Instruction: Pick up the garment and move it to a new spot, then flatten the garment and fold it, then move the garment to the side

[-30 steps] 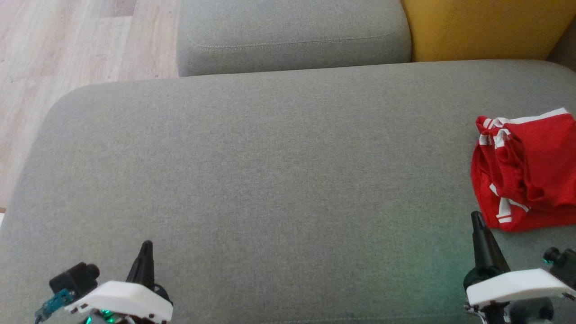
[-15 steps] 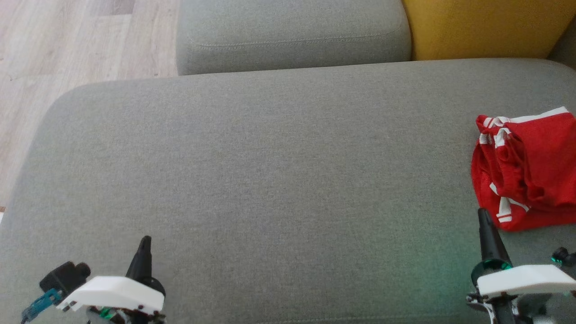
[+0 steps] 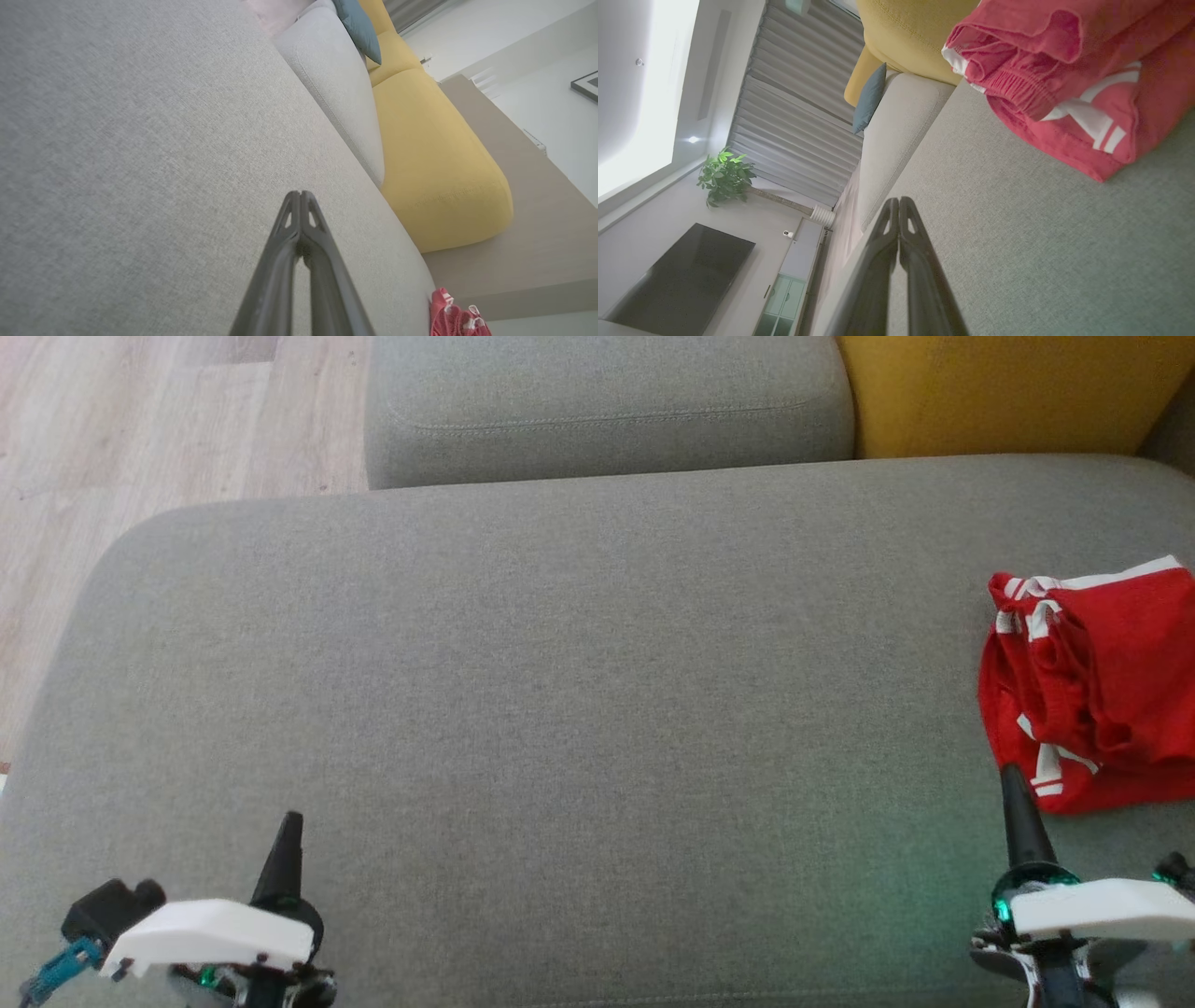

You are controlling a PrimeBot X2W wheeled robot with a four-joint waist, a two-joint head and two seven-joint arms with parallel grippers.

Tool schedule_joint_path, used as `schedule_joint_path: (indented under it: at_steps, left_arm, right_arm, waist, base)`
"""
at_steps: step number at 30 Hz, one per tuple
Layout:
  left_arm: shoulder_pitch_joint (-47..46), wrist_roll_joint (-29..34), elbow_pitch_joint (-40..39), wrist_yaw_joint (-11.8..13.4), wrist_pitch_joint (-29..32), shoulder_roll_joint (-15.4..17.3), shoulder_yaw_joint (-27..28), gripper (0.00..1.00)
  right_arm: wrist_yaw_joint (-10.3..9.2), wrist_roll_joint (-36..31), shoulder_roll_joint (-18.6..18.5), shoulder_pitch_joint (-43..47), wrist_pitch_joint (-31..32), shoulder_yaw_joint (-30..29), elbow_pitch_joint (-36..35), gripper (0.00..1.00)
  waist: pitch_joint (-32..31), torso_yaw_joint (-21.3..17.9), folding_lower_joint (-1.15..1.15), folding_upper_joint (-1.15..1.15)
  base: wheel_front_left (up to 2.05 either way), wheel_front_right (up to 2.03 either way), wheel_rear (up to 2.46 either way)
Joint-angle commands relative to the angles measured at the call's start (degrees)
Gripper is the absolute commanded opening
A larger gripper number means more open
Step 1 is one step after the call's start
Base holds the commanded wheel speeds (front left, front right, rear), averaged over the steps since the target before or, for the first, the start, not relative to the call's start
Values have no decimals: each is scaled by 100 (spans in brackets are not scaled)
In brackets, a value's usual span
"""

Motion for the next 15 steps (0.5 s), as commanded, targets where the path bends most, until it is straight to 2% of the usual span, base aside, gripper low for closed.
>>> schedule_joint_path:
  at_steps: [1, 15]
  left_arm:
    - [-390, -153, -155, -62, 30, 12, 211, 0]
    - [-542, -1043, -83, -315, 238, -107, 491, 0]
  right_arm:
    - [-3, 166, -140, -378, 10, 41, -151, 0]
    - [-3, 1086, -145, -564, 70, -25, 35, 0]
  waist:
    - [2, 0, 0, 0]
    - [26, 0, 0, 0]
  base:
    - [0, 0, 0]
    - [0, 0, 0]
